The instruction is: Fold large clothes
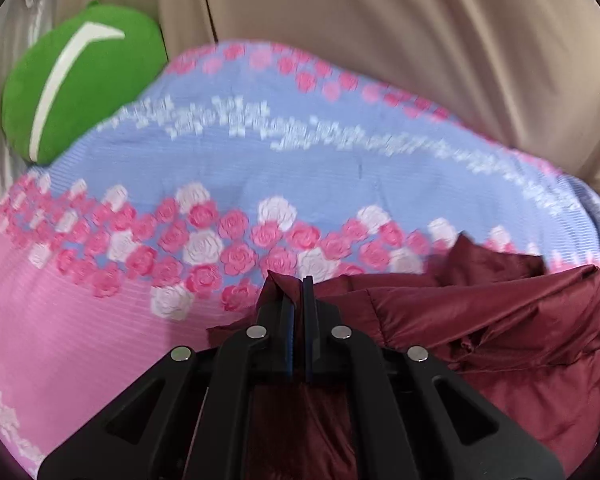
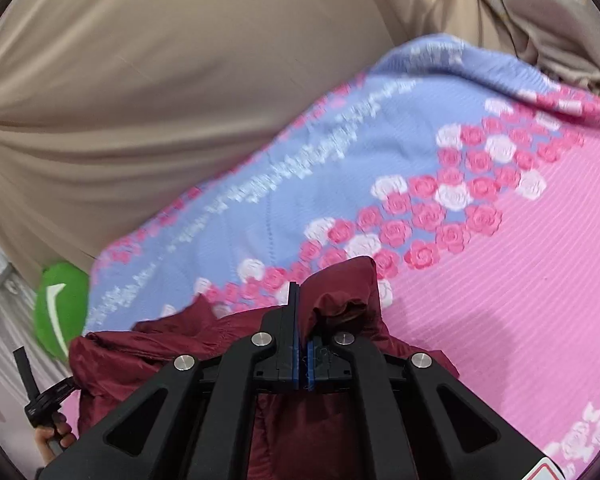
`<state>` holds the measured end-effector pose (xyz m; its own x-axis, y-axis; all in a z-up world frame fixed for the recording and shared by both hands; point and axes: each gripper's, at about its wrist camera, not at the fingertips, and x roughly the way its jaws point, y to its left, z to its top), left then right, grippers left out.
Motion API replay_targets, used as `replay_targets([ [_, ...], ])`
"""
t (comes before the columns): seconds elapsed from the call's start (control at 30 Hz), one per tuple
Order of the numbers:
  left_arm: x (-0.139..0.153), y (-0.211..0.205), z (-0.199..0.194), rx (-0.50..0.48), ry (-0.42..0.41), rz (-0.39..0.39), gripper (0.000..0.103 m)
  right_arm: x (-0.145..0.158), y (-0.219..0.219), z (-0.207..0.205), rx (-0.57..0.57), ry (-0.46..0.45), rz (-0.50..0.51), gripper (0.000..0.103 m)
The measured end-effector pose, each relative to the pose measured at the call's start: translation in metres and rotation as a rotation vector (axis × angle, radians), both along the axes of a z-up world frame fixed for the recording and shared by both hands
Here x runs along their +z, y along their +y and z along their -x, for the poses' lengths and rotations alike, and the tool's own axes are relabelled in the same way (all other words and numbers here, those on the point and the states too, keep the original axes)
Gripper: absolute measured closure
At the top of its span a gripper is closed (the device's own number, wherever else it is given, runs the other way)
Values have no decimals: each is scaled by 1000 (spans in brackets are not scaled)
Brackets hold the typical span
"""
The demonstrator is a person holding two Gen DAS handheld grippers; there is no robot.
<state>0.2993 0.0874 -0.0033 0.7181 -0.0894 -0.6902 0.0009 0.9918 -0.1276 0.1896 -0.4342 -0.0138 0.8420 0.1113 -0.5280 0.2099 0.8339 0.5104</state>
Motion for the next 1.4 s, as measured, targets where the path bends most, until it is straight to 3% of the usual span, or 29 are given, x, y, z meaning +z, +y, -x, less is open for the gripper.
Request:
replay_targets([
  [0.17,-36,4,-17,5,56,24,100,-36,2,-25,-7,114,18,101],
  [0.37,-46,5,-20,12,50,55,97,-50,7,-37,-11,197,45,102],
  [0.47,-42,17,-14,19,28,123,92,-47,-1,-29,-33,149,-11,100],
  [0.53,-27,24,0,51,-12,126,82,-36,-7,-10,-89,98,-25,90],
  [0.57,-15,27,13,72,-54,102,69,-25,-7,5,-132,62,4,86],
  [0.6,-5,28,22,85,-91,82,62,-15,-4,17,-156,33,38,76],
  [0.67,26,26,52,76,-191,31,57,14,15,46,-165,-45,155,71],
  [0.73,51,12,77,10,-232,20,57,35,49,64,-61,-91,228,71],
  [0.83,63,-37,110,-190,-216,30,57,43,122,78,176,-106,273,71],
  [0.97,23,-103,136,-382,-88,15,56,11,218,91,504,-42,285,73],
  [1.07,-18,-120,140,-388,8,-31,55,-16,244,102,557,6,369,79],
  [1.2,-31,-94,149,-277,-29,-140,55,-31,191,118,412,57,359,80],
  [1.27,-35,-74,151,-238,-9,-125,55,-37,146,130,291,92,343,82],
  [1.33,-41,-47,151,-176,8,-125,55,-48,101,146,203,124,281,102],
  [1.4,-46,-27,153,-154,18,-97,53,-57,66,163,136,148,196,103],
])
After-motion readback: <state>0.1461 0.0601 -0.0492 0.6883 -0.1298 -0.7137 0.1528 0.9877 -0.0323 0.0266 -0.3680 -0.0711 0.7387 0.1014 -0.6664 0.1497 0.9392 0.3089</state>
